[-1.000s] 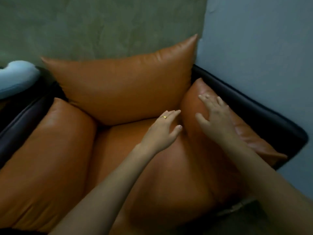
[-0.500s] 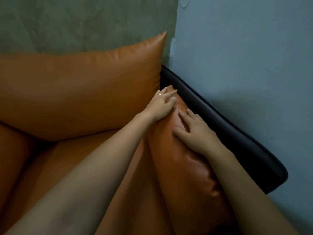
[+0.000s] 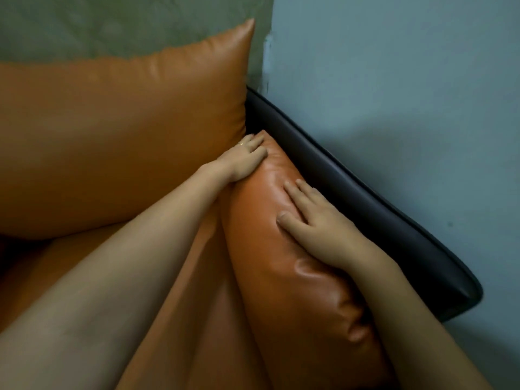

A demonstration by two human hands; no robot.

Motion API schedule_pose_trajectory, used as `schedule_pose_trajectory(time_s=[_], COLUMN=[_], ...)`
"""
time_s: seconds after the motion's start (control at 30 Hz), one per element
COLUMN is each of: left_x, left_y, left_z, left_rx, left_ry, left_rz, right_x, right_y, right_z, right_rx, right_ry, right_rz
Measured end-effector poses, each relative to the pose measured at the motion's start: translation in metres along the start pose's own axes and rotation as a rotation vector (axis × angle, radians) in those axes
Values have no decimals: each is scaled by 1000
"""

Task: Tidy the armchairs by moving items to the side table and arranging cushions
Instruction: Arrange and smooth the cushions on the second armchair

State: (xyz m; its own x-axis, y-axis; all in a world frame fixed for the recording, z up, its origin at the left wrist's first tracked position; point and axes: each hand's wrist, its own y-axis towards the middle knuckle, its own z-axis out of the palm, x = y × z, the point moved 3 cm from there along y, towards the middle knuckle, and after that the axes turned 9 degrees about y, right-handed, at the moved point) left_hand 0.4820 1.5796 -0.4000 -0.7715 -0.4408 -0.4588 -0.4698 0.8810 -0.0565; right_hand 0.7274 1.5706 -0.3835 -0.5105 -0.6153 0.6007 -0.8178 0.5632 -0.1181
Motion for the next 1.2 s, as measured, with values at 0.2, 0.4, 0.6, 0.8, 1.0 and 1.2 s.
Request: schedule_pose_trajectory(time_s=[0.2,0.4,0.6,0.8,1.0,1.2], left_x=[4,-35,-53,-54,-34,-42], left_y=[-37,-122,-217,-277,-282,-262], left_z=[1,44,89,130,159,177], left_rx=[-24,-145,-266,-280,-312,-493], left_ry=[38,10,-92,-224,-443,-549], left_rz=[-65,81,230,231,113,78], right_x=[-3,-17,-36,-29,-23,-39], right_y=[-99,-168,-207,-217,-193,-154], right_z=[12,23,57,106,127,126], right_rx=[-9,-60,-563,-829,-1036,-1281], right_ry=[-150,-210,15,409,496,474], right_rz=[82,100,19,44,-32,-133])
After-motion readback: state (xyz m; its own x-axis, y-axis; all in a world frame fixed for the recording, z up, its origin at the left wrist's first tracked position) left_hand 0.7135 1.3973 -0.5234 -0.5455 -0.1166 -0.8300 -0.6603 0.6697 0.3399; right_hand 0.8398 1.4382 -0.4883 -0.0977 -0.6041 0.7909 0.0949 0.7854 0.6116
